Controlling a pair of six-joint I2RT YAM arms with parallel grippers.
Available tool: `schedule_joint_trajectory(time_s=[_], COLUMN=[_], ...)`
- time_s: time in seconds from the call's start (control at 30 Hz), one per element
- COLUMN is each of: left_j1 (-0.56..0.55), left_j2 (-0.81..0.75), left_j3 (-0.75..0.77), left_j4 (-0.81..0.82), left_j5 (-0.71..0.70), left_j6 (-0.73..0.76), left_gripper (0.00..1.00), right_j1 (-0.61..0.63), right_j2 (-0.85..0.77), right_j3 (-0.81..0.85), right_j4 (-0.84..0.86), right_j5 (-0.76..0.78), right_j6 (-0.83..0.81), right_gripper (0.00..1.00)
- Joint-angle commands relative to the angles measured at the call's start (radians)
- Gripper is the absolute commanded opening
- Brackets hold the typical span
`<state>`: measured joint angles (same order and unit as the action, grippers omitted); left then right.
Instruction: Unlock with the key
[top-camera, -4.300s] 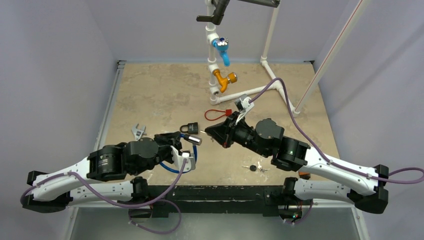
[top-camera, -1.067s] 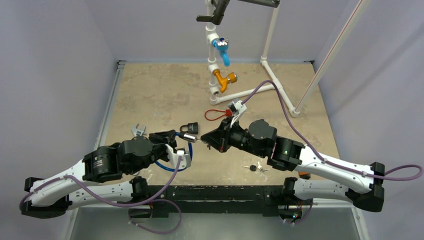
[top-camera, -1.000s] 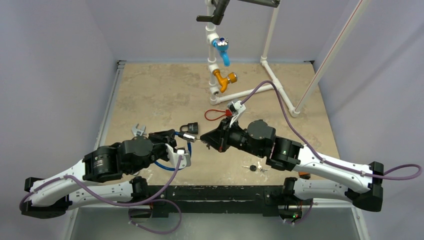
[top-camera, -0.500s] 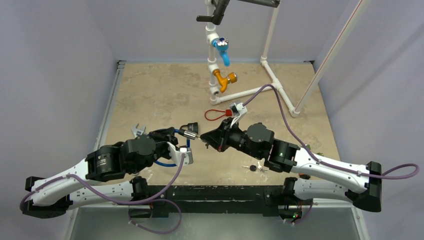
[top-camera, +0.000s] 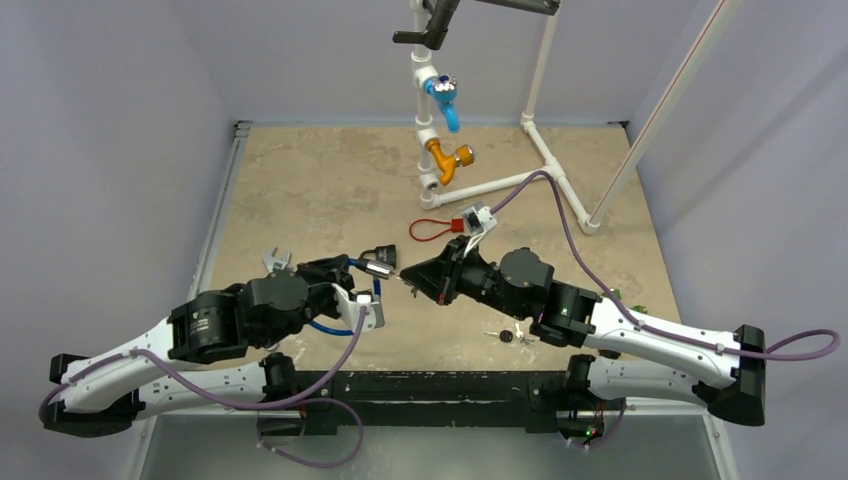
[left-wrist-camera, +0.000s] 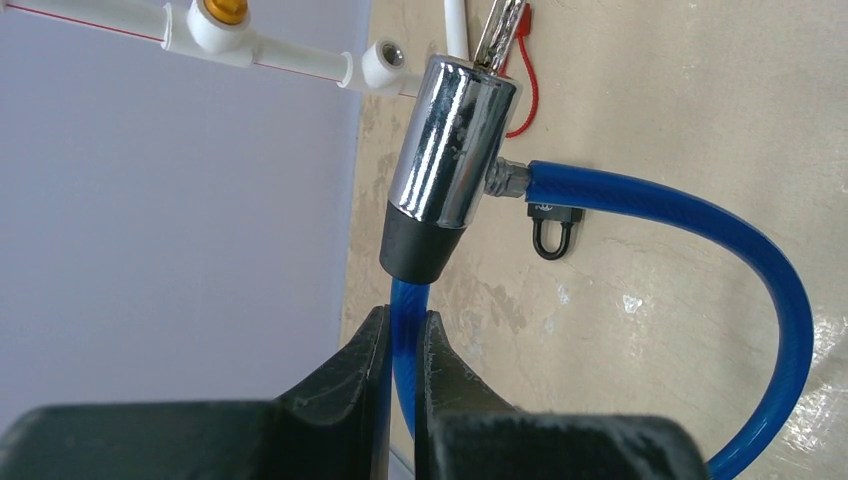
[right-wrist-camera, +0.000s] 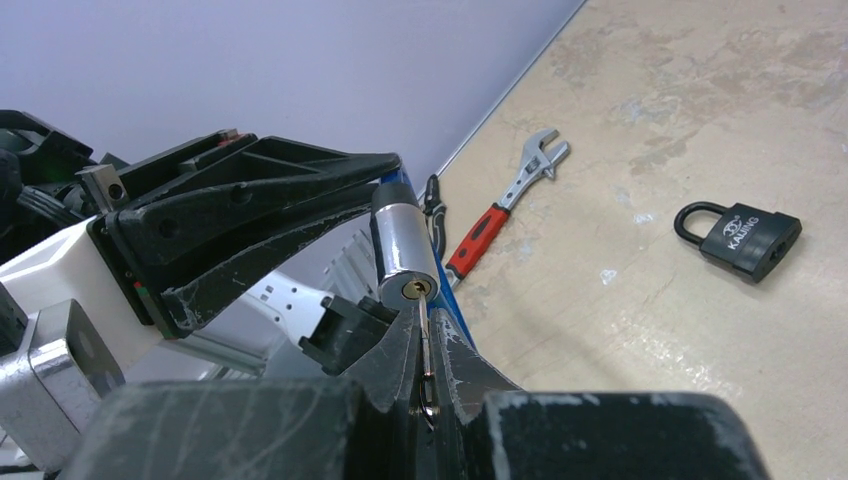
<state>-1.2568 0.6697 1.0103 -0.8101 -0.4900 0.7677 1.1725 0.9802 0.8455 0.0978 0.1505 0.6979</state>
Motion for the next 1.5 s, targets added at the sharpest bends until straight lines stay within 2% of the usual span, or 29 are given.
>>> schedule_joint_trajectory(time_s=[0.0,0.17,0.67,1.13,1.23,1.47], left_j1=[-0.014,-0.018,-0.026,-0.026,-0.026,-0.026], left_j2=[-0.014,-0.001,-0.013,-0.041,-0.039,-0.01], left_j3=[0.053,0.065,0.049,0.061,0.061,0.057], left_j4=[0.102,0.104,0.143,0.147,0.149,0.163], left_j5=[0.109,0.126,0.157,0.2,0.211,0.144], left_j6=[0.016,0.029,0.009,-0.043,-0.032,-0.004], left_gripper=[0.0,0.0,0.0,0.0,0.0,0.0], right_j1=[0.004,0.003,0.007,0.005,0.007,0.027], right_j2=[0.006,0.023,0.041,-0.022,-0.012,0.021], right_j3=[0.026,0.053,0.043,-0.007,0.001,0.062], right_j4=[0.053,0.026,0.086,0.136,0.115,-0.007], right_j5=[-0.038,-0.053,-0.061,-0.095,-0.088,-0.005], right_j6=[-0.017,-0.029,-0.025,-0.042,-0.038,-0.049], right_gripper=[0.0,0.0,0.0,0.0,0.0,0.0])
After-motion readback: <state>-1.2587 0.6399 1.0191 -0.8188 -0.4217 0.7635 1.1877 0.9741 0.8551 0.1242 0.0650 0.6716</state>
